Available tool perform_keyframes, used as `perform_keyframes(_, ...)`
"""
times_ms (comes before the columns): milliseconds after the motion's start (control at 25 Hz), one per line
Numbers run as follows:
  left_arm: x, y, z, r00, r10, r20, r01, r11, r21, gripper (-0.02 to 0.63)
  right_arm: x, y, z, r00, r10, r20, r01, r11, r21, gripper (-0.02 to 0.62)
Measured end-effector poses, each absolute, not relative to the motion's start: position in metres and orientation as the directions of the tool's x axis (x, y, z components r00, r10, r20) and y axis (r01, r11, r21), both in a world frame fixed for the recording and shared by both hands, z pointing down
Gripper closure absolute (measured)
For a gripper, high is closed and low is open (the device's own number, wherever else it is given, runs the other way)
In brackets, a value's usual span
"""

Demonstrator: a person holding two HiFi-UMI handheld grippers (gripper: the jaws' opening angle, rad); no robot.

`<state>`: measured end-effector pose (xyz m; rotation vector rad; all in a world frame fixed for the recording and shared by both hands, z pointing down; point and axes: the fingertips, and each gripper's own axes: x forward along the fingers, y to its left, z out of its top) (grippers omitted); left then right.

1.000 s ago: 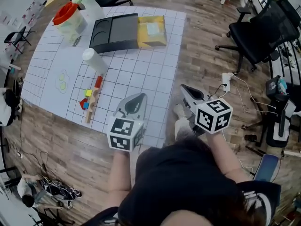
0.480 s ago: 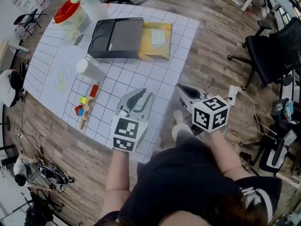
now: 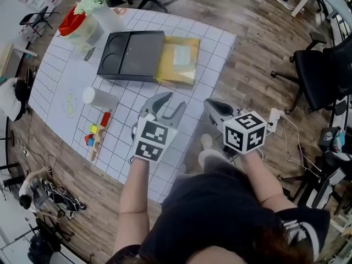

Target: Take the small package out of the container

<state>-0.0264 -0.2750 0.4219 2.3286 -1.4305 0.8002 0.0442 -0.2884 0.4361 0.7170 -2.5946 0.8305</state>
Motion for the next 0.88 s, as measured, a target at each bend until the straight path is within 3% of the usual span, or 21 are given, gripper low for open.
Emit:
perform_keyframes(560, -0.051, -0.384, 0.463, 0.262, -0.693, 0.672, -0.900, -0.426, -0.088, 0.428, 0.045, -0.358, 0.471, -0.829, -0.272, 0.489, -0.516, 0.709, -0.480, 0.581)
perform_keyframes(880, -0.042, -0.406, 0.494, 0.272, -0.625, 0.731, -0.867, -0.489, -0.095, 0.440, 0.048, -0.375, 0.497, -0.824, -0.223, 0.521, -0.509, 0.697, -0.506, 0.581)
